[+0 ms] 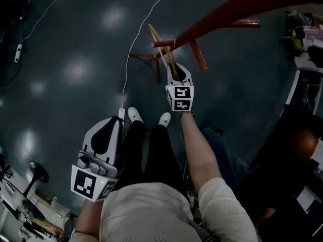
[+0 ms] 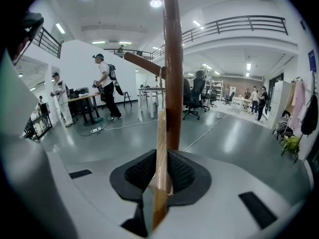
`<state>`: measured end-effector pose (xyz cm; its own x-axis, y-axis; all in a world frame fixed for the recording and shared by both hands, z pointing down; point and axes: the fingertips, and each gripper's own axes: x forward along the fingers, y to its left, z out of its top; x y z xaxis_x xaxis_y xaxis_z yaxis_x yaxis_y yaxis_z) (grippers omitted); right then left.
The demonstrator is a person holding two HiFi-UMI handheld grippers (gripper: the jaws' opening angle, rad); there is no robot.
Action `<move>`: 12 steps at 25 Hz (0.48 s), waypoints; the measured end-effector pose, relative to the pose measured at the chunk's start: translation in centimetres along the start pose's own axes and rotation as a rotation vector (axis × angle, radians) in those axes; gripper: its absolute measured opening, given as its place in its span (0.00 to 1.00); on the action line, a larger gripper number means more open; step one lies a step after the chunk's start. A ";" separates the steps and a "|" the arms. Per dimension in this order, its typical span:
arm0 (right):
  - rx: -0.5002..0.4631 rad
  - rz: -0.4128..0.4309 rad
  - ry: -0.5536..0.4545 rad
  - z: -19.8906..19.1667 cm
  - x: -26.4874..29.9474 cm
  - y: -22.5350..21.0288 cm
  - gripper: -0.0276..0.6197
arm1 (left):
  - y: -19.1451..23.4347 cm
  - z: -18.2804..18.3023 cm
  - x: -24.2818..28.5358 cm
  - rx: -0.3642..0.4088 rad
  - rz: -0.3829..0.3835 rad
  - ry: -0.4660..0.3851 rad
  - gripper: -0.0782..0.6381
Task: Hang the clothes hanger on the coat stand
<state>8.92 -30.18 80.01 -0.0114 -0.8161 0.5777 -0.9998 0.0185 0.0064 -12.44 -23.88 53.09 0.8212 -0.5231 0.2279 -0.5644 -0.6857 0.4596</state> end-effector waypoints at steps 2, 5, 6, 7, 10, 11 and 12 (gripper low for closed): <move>-0.003 0.006 0.004 0.0 -0.3 0.0 0.15 | -0.5 0.3 0.2 -0.007 -0.016 -0.015 0.13; 0.001 0.024 0.004 0.3 -0.7 -0.2 0.15 | -0.6 0.4 0.0 0.018 -0.014 -0.017 0.13; -0.006 0.029 0.007 0.3 -0.9 -0.2 0.15 | -0.6 0.5 -0.1 0.018 -0.011 -0.019 0.13; -0.015 0.030 0.011 0.4 -1.1 -0.3 0.15 | -0.6 0.6 -0.1 0.015 -0.010 -0.020 0.13; -0.024 0.019 0.009 0.8 -2.3 -0.8 0.16 | -1.2 1.0 -0.4 0.025 -0.015 -0.029 0.13; -0.018 0.016 0.002 1.0 -2.7 -1.0 0.16 | -1.4 1.1 -0.5 0.029 -0.016 -0.034 0.13; -0.012 0.014 -0.003 1.1 -3.2 -1.0 0.16 | -1.6 1.1 -0.7 0.032 -0.016 -0.037 0.13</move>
<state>9.95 -28.19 77.22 -0.0258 -0.8176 0.5752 -0.9993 0.0371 0.0080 -12.22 -23.02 51.23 0.8267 -0.5300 0.1890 -0.5543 -0.7093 0.4354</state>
